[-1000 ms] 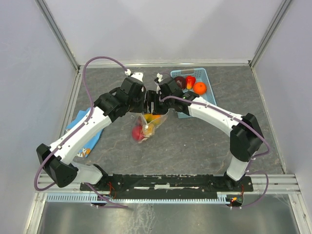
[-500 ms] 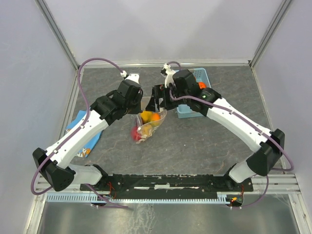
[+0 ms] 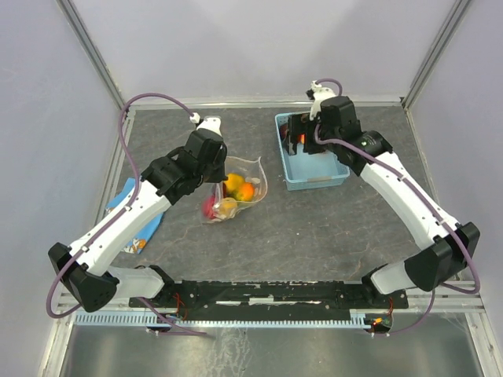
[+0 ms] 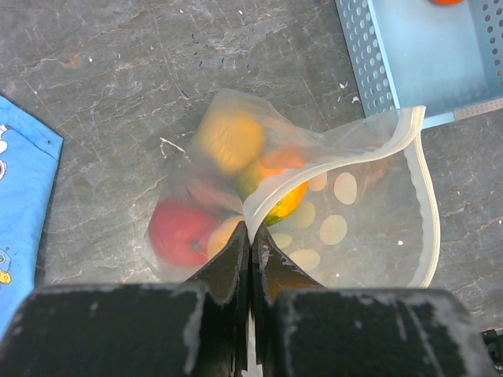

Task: Place the food in the zip-top bag and seal the zipper
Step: Pick up the fake fruit from the bin.

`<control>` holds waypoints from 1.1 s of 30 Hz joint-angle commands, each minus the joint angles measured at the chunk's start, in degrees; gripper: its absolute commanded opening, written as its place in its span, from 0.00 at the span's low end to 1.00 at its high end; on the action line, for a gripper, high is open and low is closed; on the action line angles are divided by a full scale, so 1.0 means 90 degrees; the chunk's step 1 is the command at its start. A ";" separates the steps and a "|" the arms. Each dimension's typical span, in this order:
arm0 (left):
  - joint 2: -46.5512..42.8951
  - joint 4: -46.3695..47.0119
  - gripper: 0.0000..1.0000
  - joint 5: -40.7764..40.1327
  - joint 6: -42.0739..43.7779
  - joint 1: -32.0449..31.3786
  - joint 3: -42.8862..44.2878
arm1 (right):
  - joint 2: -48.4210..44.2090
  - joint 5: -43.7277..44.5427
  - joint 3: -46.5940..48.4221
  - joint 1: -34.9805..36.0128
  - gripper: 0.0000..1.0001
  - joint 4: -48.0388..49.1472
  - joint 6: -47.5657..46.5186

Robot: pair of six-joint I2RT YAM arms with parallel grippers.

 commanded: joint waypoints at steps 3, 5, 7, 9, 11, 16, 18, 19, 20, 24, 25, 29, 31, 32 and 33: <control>-0.0215 0.0361 0.03 -0.0388 0.0082 0.0039 0.0035 | 0.0888 0.1420 0.0342 -0.0697 0.99 0.0011 -0.1063; -0.0132 0.0258 0.03 -0.0454 0.0032 0.0046 0.0135 | 0.1275 0.1725 0.0394 -0.0787 0.99 0.0181 -0.1429; -0.0103 0.0250 0.03 -0.0516 -0.0001 0.0046 0.0131 | 0.1569 0.1857 0.0398 -0.0872 0.99 0.0505 -0.1696; -0.0092 0.0303 0.03 -0.0644 -0.0045 0.0049 0.0079 | 0.1921 0.1859 0.0500 -0.0970 0.99 0.0643 -0.1913; -0.0091 0.0377 0.03 -0.0732 -0.0108 0.0057 0.0023 | 0.2290 0.1812 0.0718 -0.1041 0.99 0.0638 -0.2132; 0.0087 0.0469 0.03 -0.0699 -0.0151 0.0095 0.0157 | 0.3034 0.2004 0.1060 -0.1185 0.99 0.0722 -0.2460; 0.0224 0.0467 0.03 -0.0602 -0.0088 0.0107 0.0360 | 0.3267 0.2054 0.1162 -0.1238 0.99 0.0796 -0.2540; 0.0273 0.0490 0.03 -0.0583 -0.0030 0.0112 0.0423 | 0.3390 0.2159 0.1212 -0.1256 0.99 0.0837 -0.2595; 0.0311 0.0532 0.03 -0.0579 0.0045 0.0111 0.0470 | 0.3509 0.2270 0.1301 -0.1266 0.99 0.0837 -0.2650; 0.0504 0.0525 0.03 -0.0578 0.0310 0.0169 0.0654 | 0.4092 0.2328 0.1799 -0.1326 0.99 0.0682 -0.2837; 0.0537 0.0507 0.03 -0.0584 0.0359 0.0195 0.0678 | 0.4219 0.2315 0.1917 -0.1335 0.99 0.0682 -0.2899; 0.0622 0.0572 0.03 -0.0492 0.0477 0.0303 0.0713 | 0.4733 0.2262 0.2438 -0.1344 0.99 0.0476 -0.3122; 0.0657 0.0644 0.03 -0.0397 0.0556 0.0350 0.0712 | 0.4966 0.2340 0.2670 -0.1363 0.99 0.0342 -0.3143; 0.0678 0.0667 0.03 -0.0359 0.0593 0.0368 0.0713 | 0.5056 0.2341 0.2760 -0.1374 0.99 0.0286 -0.3136; 0.0704 0.0681 0.03 -0.0315 0.0622 0.0384 0.0714 | 0.5134 0.2321 0.2828 -0.1388 0.99 0.0220 -0.3122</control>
